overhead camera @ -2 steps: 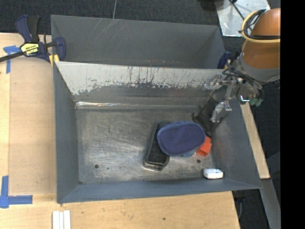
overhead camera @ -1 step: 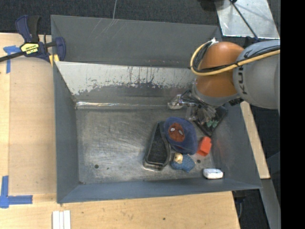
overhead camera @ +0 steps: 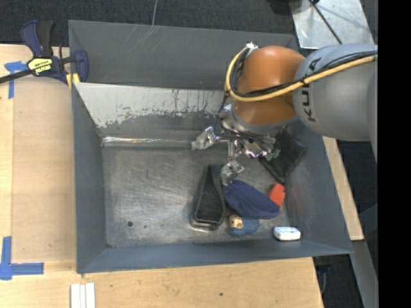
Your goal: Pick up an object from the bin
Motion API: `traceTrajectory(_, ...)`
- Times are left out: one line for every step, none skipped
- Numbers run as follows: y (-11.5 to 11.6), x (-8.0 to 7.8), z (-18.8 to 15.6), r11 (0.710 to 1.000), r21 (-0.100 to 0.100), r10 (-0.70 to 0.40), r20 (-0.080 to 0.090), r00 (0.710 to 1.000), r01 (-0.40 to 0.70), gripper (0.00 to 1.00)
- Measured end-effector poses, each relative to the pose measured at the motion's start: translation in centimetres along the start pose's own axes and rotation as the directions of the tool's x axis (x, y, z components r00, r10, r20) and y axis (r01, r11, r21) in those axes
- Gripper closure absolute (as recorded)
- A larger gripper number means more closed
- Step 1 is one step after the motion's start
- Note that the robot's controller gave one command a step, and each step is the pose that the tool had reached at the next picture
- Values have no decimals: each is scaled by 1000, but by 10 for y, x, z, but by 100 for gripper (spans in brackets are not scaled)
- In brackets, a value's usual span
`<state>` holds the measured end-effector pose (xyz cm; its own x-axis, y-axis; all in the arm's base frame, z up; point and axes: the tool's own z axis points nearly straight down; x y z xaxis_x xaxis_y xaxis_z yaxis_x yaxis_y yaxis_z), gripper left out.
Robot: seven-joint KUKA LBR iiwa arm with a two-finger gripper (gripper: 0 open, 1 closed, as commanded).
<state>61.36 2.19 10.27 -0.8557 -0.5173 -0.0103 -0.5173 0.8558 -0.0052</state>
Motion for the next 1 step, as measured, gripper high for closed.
traceTrajectory(11, 43, 1, 996, -4, -93, -6, 996, 93, 0)
